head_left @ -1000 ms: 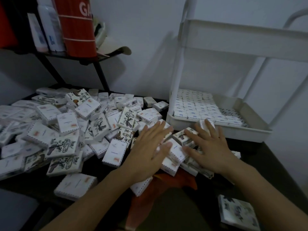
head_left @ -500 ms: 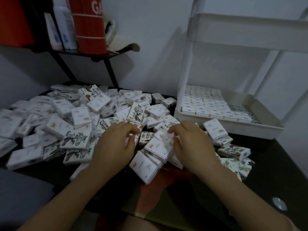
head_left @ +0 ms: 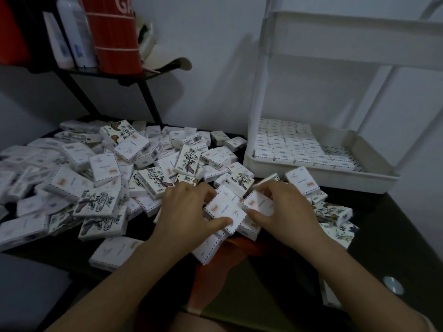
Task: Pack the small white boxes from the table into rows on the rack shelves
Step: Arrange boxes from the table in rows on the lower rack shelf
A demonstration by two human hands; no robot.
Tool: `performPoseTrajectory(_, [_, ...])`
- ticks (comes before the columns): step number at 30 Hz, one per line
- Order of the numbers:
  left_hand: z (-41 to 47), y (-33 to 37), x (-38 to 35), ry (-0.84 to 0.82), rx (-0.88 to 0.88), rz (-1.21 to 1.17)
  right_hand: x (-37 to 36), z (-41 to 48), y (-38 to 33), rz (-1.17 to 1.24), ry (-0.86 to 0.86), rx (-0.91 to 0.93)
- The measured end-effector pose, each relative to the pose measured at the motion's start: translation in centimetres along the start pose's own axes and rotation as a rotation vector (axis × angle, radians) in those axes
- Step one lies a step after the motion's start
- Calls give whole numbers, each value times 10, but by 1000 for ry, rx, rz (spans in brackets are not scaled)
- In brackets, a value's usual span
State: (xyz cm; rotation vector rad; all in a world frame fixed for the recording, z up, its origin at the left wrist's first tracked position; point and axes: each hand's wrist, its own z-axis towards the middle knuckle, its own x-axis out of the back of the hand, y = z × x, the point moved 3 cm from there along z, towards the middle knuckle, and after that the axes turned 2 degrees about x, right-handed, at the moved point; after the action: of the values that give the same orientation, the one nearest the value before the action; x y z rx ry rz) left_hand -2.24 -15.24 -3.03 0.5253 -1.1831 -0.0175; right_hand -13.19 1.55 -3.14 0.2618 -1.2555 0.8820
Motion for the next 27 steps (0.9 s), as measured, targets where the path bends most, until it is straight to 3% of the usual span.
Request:
performPoseTrajectory(6, [10,18,4,-9,-15,-350,15,-5,16,176,64,-4])
performPoseTrajectory(16, [90,95,-7,-221,28,-922,60,3,88,532,185,-173])
performPoseTrajectory(21, [143,140,-26,-302,108,-989,66,9,127,663,204,-257])
performPoseTrajectory(27, [207,189,-53,-439,123,-1065,78,33,176,641,266,-313])
